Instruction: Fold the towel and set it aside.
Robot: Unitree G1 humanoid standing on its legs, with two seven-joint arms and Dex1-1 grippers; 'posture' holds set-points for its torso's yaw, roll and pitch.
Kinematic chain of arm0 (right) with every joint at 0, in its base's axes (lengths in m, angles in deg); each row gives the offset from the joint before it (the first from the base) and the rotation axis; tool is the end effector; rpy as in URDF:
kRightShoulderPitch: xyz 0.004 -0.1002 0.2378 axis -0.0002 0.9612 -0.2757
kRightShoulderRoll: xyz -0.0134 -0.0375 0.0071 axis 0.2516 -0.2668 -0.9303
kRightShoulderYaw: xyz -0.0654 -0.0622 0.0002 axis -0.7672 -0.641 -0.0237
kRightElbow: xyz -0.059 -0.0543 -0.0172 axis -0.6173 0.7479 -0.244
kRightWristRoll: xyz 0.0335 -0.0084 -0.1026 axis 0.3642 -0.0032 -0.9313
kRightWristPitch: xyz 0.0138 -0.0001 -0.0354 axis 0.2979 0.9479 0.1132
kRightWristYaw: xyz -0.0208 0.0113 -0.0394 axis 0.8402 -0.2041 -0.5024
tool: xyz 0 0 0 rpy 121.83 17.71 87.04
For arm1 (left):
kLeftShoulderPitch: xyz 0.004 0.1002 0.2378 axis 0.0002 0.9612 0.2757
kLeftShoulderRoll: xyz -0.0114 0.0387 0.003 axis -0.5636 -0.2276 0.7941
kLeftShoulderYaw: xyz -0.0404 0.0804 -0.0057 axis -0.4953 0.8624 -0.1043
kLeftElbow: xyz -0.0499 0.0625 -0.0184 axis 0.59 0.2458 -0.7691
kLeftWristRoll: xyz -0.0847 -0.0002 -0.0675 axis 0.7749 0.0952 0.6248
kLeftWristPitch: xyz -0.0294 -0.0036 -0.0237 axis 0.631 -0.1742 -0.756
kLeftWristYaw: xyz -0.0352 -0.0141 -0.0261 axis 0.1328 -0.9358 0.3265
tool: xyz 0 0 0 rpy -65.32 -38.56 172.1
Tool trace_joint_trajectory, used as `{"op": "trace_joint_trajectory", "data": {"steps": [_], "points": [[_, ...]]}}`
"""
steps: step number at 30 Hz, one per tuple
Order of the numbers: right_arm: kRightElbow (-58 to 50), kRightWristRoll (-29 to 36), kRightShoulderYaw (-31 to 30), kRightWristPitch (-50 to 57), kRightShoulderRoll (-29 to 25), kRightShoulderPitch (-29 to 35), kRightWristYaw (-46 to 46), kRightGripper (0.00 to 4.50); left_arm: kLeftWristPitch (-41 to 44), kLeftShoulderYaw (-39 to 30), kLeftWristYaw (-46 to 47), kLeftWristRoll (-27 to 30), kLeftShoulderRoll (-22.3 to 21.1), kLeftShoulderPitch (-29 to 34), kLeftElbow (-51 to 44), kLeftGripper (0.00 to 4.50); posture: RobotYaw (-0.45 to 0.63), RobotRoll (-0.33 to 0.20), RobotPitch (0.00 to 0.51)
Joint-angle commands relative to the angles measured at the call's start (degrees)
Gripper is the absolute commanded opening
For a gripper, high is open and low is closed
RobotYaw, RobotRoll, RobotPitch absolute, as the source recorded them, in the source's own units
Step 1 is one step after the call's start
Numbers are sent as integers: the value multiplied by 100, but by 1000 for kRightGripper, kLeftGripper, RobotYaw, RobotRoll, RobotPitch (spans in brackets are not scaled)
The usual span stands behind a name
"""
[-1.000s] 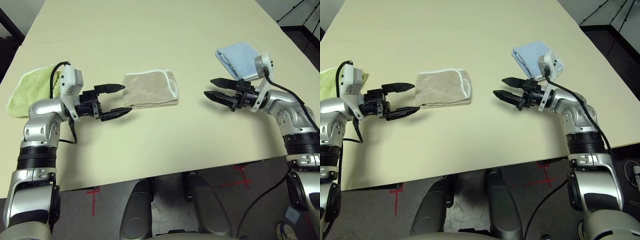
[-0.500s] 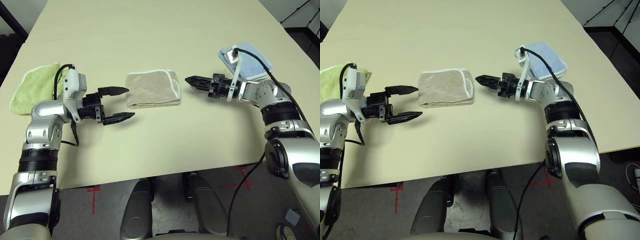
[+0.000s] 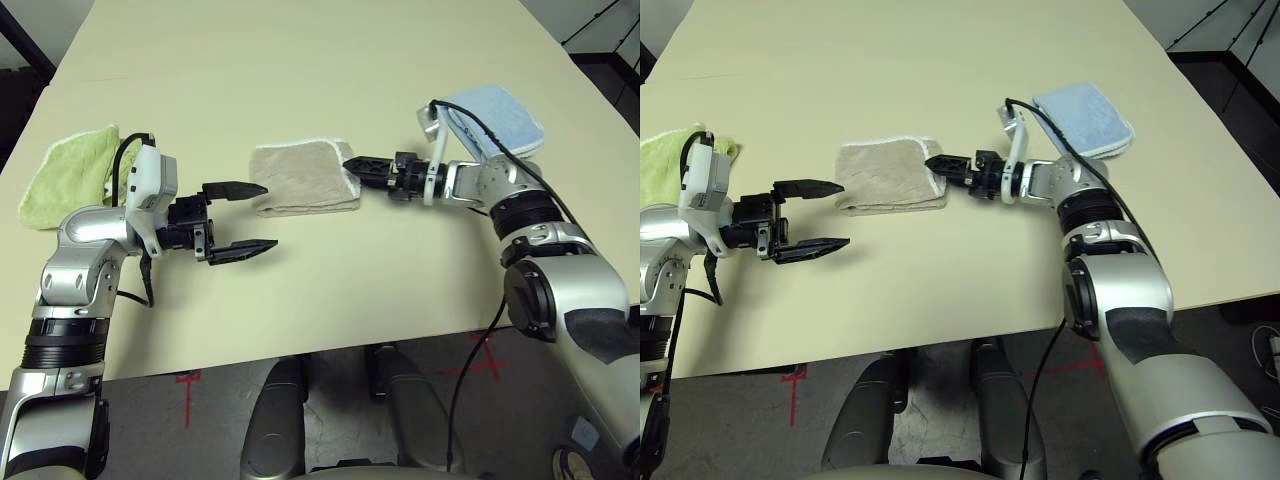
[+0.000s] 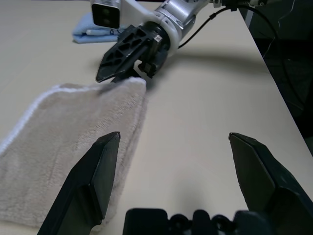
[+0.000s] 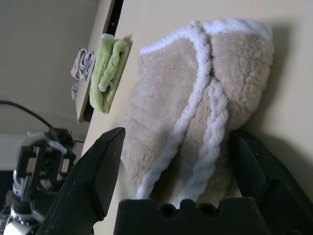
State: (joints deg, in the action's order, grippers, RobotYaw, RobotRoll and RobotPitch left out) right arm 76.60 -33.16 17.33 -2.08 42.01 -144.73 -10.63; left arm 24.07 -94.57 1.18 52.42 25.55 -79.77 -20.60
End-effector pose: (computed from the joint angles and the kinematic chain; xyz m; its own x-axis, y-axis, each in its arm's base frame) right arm 0.3618 -0.1325 0.1782 0.4084 0.9079 -0.0944 -0.6129 0.3494 0.7087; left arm 0.2609 0.2662 0.2107 0.3129 -0.9376 -0.1516 0.9135 0.2534 0.3184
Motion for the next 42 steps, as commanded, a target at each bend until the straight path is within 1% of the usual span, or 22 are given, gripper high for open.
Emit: {"op": "trace_joint_trajectory", "data": {"steps": [1,4,7,10,11,18,25,31,34,36,39,42], "points": [[269,-83,131,-144,121,-92,-167,4483,76,-45,21,96,-87,89,-182,4500,168,0,296],[352,-108,209,-238,158,-140,-240,4483,86,-35,32,101,-99,90,-203,4500,167,0,294],[411,-149,302,-354,125,-139,-332,3867,75,-26,22,97,-117,100,-213,4500,164,0,292],[441,-168,340,-392,94,-132,-338,2936,45,3,-20,78,-130,113,-200,4500,154,0,291],[439,-167,354,-392,79,-127,-343,2439,36,16,-32,71,-127,111,-191,4500,150,0,290],[337,-160,510,-319,-15,-82,-399,38,17,99,-103,27,-90,-14,-63,4500,129,0,286],[-109,-13,633,-172,-201,73,-347,11,-14,187,-172,-30,-61,-115,78,4500,99,0,273],[-1389,297,882,-216,-236,589,-470,11,-16,261,-151,-48,18,-187,197,4500,58,0,258],[-1968,594,1235,-363,-223,825,-743,11,-58,322,-175,-83,67,-243,302,4500,42,0,255],[-2192,746,1464,-556,-201,899,-971,11,-77,358,-193,-98,90,-304,377,4500,33,0,253],[-2289,729,1708,-1313,-171,942,-1401,11,-121,408,-226,-118,110,-394,501,4500,19,0,250],[-2246,756,1876,-1918,-186,913,-1609,11,-171,454,-261,-139,131,-454,604,4500,11,0,248]]}}
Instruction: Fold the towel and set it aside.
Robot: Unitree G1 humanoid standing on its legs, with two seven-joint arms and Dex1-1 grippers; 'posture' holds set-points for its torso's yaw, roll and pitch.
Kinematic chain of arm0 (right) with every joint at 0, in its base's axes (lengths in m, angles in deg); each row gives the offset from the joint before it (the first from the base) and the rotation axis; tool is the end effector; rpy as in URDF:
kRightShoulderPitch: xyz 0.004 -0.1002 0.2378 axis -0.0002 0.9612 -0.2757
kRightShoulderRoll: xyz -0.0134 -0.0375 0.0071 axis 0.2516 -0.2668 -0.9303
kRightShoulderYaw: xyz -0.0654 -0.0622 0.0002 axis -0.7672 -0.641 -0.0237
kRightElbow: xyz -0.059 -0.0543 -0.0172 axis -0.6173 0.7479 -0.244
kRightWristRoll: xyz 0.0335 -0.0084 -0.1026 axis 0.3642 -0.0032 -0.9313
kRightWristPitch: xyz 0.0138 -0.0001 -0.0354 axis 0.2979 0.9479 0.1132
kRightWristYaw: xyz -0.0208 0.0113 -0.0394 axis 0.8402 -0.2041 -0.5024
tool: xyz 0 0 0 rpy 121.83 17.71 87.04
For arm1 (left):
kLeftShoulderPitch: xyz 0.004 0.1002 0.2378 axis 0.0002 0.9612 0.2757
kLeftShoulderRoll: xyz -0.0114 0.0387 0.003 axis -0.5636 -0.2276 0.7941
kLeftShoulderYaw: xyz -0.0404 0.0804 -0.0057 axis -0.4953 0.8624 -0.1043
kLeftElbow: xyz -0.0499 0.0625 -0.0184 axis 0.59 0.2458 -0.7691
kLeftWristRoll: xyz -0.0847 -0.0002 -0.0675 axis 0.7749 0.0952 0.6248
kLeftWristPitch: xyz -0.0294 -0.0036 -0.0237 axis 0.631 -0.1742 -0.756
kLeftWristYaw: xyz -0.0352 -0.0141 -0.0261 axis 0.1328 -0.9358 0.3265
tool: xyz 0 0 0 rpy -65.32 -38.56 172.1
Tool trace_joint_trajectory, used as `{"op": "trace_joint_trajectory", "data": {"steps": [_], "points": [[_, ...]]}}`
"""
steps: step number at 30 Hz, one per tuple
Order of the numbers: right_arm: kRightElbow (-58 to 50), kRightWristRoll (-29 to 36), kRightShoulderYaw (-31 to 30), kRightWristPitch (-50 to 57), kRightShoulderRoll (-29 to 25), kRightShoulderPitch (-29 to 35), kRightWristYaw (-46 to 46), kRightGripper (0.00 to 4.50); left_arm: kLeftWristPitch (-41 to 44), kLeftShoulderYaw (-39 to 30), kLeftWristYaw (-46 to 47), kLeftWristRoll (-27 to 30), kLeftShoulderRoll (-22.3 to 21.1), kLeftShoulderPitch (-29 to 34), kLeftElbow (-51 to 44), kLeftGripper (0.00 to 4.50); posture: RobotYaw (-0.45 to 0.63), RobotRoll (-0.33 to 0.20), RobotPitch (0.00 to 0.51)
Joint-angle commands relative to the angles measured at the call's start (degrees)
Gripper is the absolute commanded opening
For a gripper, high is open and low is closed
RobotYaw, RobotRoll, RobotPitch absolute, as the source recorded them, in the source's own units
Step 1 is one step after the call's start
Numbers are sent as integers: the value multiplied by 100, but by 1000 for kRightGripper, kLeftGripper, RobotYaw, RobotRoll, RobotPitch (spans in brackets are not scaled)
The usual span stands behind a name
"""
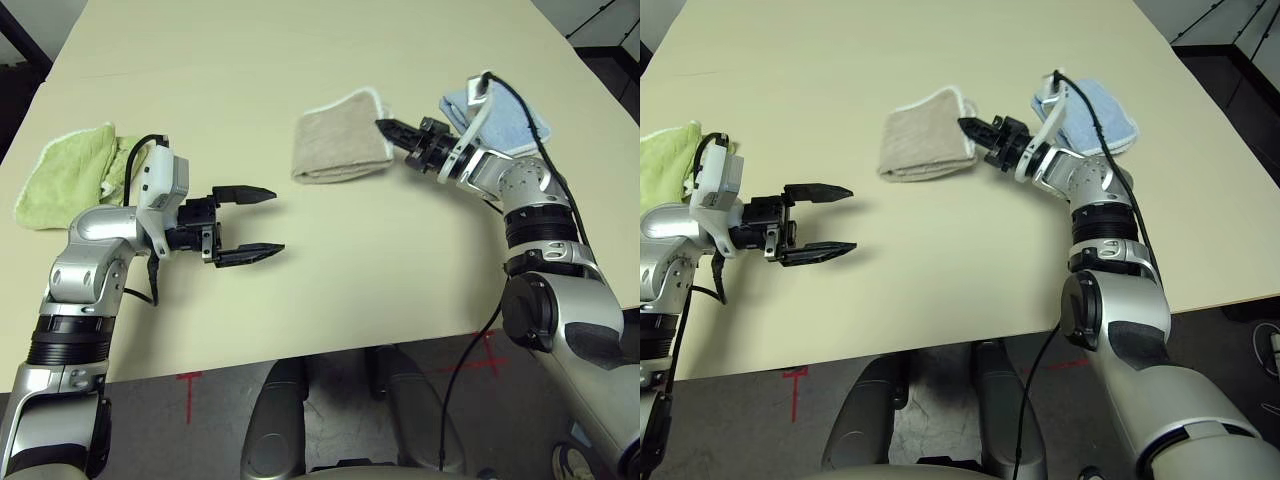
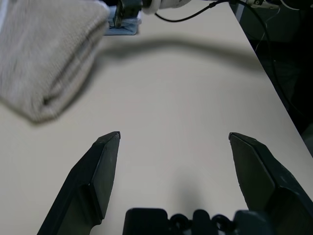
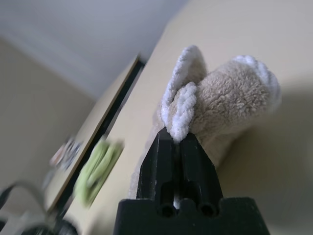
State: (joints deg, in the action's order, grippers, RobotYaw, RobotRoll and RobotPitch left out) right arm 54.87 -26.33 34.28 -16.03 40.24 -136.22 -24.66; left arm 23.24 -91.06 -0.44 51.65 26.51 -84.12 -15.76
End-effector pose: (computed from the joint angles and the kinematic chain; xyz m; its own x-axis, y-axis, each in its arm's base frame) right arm 0.3532 -0.1905 0.2118 0.7487 0.5867 0.3086 -0.6387 0.5140 0.5726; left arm 0.2745 0.2597 0.2092 0.2707 -0.9485 -0.1645 0.9307 0.2141 0.2966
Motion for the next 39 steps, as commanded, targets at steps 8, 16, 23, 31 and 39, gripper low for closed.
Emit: {"op": "trace_joint_trajectory", "data": {"steps": [8,16,23,31,39], "points": [[546,34,480,-2053,-303,-261,-476,11,-143,159,-160,-113,114,-132,248,4500,-3,0,237],[1228,19,509,-2736,-631,-503,-286,11,-152,195,-166,-105,117,-124,242,4500,-8,0,235],[1555,-14,569,-3153,-829,-479,-399,11,-102,163,-142,-74,107,-108,218,4500,-11,0,232],[1739,-5,574,-3327,-975,-430,-427,11,-85,177,-110,-84,127,-143,249,4500,-16,0,235],[1640,108,649,-3308,-831,-215,-653,11,-71,207,-147,-94,114,-160,248,4500,-17,0,236]]}}
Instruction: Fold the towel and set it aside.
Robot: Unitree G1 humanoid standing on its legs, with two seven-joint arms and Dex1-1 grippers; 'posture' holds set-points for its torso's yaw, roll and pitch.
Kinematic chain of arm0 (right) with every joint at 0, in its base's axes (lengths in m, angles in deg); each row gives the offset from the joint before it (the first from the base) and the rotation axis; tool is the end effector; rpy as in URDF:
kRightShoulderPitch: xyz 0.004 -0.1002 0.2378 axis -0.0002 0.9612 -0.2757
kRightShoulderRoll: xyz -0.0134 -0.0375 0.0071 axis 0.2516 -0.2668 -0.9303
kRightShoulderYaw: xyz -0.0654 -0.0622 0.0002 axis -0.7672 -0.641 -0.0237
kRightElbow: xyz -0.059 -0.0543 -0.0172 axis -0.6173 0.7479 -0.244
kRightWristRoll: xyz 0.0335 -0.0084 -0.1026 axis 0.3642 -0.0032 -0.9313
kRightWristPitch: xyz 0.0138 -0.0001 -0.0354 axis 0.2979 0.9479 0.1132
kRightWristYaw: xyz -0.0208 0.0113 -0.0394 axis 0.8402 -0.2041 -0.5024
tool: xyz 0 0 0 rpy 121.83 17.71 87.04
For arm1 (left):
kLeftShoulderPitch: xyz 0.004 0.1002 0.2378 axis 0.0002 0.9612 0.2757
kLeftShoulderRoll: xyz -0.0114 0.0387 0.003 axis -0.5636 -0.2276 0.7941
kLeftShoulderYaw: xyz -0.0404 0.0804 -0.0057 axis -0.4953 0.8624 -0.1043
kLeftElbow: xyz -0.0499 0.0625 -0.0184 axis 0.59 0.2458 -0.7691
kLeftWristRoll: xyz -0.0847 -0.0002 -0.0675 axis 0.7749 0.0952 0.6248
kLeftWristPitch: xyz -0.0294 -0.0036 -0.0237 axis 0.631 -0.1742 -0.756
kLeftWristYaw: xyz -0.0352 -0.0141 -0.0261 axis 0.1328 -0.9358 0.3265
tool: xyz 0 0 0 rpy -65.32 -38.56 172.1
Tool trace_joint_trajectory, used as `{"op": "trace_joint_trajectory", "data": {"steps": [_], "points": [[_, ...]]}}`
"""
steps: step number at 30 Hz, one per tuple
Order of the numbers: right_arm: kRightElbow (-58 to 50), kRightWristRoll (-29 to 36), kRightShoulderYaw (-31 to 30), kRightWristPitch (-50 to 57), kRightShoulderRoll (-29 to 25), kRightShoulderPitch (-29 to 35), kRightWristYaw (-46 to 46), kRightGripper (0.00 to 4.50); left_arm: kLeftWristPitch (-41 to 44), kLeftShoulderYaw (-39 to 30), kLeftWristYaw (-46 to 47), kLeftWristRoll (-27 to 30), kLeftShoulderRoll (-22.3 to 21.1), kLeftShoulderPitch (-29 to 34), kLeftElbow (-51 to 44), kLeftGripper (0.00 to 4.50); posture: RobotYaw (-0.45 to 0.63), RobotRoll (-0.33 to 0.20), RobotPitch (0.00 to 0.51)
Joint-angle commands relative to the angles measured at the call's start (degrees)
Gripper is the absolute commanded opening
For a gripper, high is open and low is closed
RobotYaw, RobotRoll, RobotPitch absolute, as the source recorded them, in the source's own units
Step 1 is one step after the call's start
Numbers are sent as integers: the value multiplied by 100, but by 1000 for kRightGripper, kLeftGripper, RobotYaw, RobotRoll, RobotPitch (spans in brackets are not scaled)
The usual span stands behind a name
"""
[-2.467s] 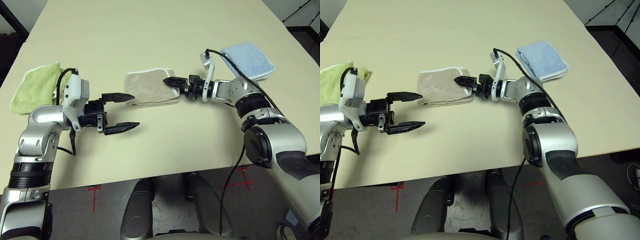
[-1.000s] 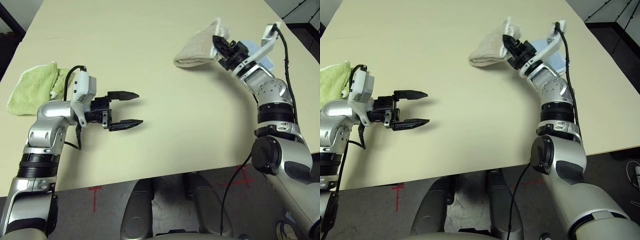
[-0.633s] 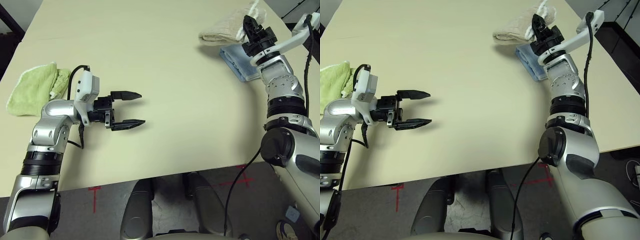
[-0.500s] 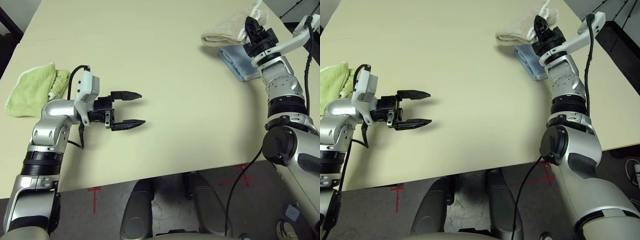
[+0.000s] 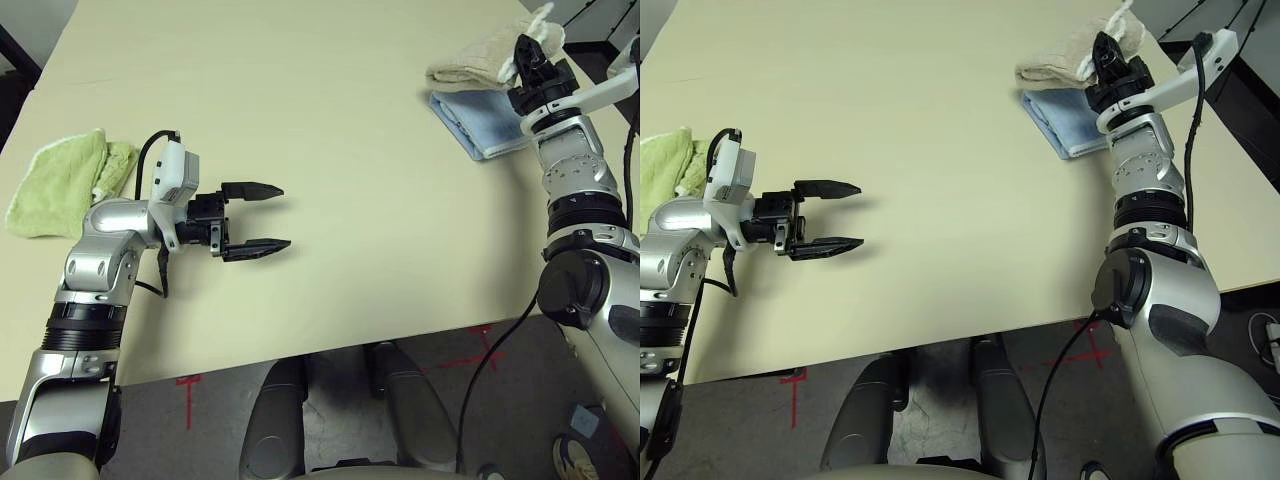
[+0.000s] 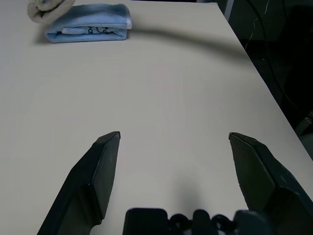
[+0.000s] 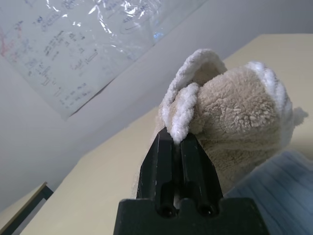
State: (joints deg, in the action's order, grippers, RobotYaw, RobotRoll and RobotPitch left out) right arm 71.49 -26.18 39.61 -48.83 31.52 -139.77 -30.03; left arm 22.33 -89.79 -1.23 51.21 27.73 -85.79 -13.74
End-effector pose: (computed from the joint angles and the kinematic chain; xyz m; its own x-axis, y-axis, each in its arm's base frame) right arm 0.3529 -0.2519 0.2153 0.8623 0.0957 0.4972 -0.3824 0.7667 0.5157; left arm 0.2804 0.2551 0.2070 0.2469 -0.9558 -0.1594 0.9367 0.1933 0.2921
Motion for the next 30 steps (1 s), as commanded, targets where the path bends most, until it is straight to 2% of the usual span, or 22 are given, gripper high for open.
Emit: {"op": "trace_joint_trajectory", "data": {"steps": [1,9,13,22,30], "points": [[-38,111,128,-26,55,153,-145,11,22,84,-71,-51,-10,4,45,4500,-17,0,236],[-572,331,211,195,186,532,-424,11,36,101,-127,-63,-41,-32,91,4500,-22,0,234],[-1346,477,177,493,319,880,-650,11,27,114,-147,-75,-38,-50,124,4500,-23,0,233],[-3298,778,136,1473,624,1767,-1956,11,-26,193,-166,-99,33,-121,236,4500,-46,0,242],[-4087,1098,148,2449,579,2172,-2874,11,-69,196,-146,-141,50,-139,304,4500,-49,0,243]]}}
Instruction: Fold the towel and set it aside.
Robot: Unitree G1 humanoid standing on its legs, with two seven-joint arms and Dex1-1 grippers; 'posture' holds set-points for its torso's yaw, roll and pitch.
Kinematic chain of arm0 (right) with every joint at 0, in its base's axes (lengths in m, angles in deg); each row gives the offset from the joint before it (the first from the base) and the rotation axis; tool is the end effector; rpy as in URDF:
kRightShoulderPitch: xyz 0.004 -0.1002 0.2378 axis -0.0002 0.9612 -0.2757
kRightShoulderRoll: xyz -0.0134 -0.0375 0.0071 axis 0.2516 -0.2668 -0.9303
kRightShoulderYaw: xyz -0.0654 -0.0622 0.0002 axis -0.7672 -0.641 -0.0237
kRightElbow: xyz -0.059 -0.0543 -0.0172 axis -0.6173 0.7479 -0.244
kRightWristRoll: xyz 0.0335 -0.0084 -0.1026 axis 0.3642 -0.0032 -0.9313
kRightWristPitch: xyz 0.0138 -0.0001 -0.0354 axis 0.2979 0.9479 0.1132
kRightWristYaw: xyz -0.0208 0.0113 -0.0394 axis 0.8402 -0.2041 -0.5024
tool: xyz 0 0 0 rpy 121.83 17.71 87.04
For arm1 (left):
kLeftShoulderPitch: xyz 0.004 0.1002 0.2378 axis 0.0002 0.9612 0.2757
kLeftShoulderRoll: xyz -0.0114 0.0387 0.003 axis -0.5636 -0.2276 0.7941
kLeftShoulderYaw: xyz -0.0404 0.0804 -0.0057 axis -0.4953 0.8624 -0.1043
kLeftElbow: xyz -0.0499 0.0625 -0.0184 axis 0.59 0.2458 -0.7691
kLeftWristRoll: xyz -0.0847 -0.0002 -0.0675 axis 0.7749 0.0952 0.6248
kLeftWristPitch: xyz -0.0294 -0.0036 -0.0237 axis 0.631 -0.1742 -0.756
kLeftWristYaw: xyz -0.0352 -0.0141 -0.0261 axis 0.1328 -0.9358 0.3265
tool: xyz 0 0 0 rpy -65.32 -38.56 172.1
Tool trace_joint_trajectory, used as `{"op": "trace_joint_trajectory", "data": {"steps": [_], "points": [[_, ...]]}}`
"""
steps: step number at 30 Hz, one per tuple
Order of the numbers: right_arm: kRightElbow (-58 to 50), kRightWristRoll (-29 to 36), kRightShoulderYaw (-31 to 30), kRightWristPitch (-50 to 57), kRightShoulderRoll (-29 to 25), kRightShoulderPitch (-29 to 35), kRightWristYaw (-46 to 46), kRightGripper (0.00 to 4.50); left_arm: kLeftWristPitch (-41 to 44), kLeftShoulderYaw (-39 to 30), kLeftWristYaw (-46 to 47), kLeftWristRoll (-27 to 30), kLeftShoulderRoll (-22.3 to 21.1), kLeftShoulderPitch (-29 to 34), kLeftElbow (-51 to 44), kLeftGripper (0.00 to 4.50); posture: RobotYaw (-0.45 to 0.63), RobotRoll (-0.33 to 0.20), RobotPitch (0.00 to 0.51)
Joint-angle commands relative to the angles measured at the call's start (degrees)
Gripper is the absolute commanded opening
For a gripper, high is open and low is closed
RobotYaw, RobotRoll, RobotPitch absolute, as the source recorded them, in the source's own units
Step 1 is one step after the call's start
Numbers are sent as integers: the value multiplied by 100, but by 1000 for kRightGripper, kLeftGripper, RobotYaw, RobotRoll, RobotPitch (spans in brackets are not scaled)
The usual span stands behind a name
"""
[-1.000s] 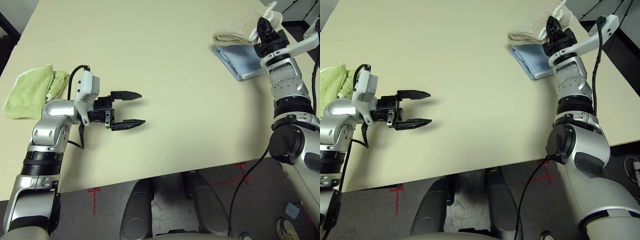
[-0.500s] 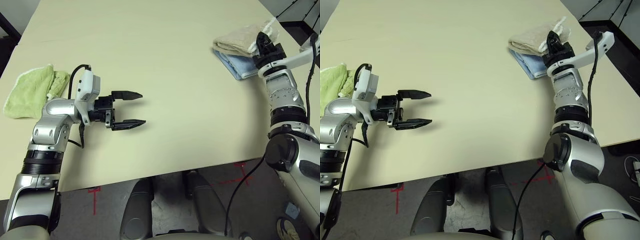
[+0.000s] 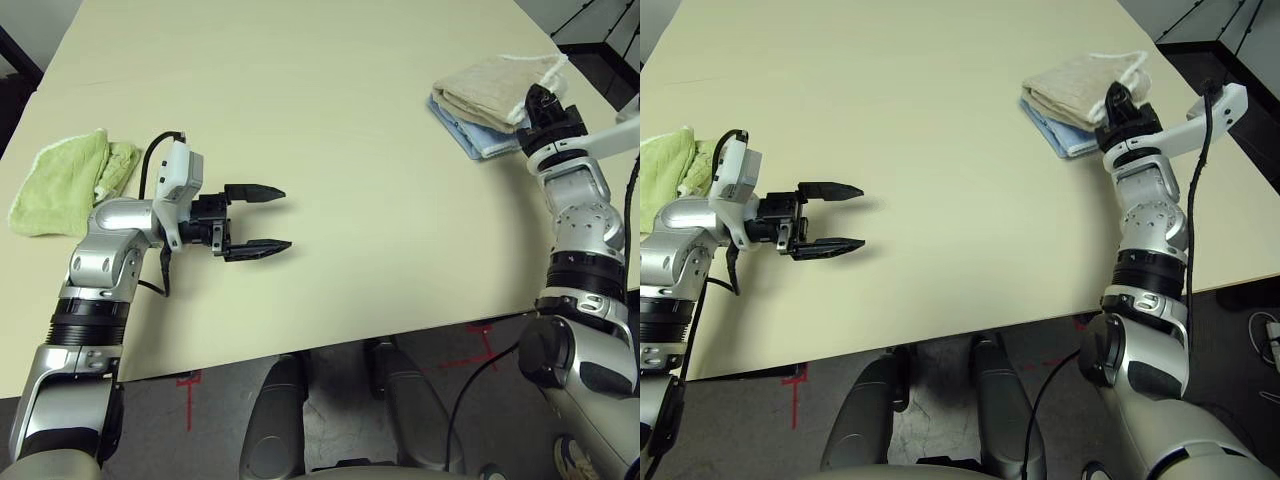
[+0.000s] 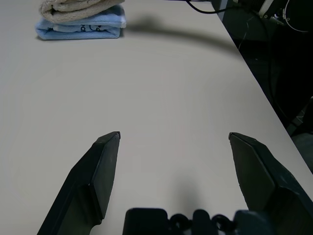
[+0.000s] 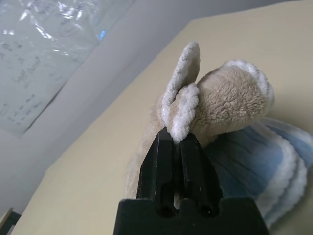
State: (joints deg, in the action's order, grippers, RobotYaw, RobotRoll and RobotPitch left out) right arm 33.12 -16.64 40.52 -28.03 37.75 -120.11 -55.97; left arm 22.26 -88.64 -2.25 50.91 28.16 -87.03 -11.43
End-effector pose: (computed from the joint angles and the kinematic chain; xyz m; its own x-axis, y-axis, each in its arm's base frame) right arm 0.3062 -0.2525 0.2038 0.9534 -0.0774 0.2916 -0.1491 0.7195 0.6783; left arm 0.2851 0.2540 0.2038 0.2296 -0.9587 -0.1679 0.9466 0.1798 0.2675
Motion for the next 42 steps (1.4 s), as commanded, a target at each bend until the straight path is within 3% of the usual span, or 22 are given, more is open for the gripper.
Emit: {"op": "trace_joint_trajectory", "data": {"steps": [1,5,8,18,21,24,30,35,39,42], "points": [[-351,188,65,485,-30,263,-405,11,-82,86,-37,-134,9,-12,84,4500,-47,0,243],[-590,386,181,827,103,365,-1013,11,-103,90,-30,-180,13,10,82,4500,-47,0,245],[-686,503,291,924,249,346,-1481,794,-90,83,-29,-188,12,17,69,4500,-45,0,246],[-986,838,298,1304,406,353,-2381,4462,-60,75,-24,-197,-14,29,38,4500,-43,0,238],[-1209,843,276,1561,343,451,-2726,4462,-8,66,35,-182,18,14,35,4500,-45,0,234],[-1579,799,65,1852,23,622,-2429,4462,181,-15,204,-70,102,-27,9,4500,-55,0,225],[-2172,-32,-967,1796,-1240,1068,-903,4462,754,-397,1059,200,429,-318,44,4500,-65,0,217],[-2136,-867,-1353,1510,-1738,1087,-597,4462,1006,-589,1679,199,598,-400,36,4500,-61,0,212],[-1586,-1469,-1660,482,-1587,614,-78,4462,1215,-803,2537,112,821,-524,120,4500,-52,0,208],[-459,-1982,-1964,-899,-1258,132,563,4462,957,-988,3465,-182,1110,-659,417,4500,-43,0,208]]}}
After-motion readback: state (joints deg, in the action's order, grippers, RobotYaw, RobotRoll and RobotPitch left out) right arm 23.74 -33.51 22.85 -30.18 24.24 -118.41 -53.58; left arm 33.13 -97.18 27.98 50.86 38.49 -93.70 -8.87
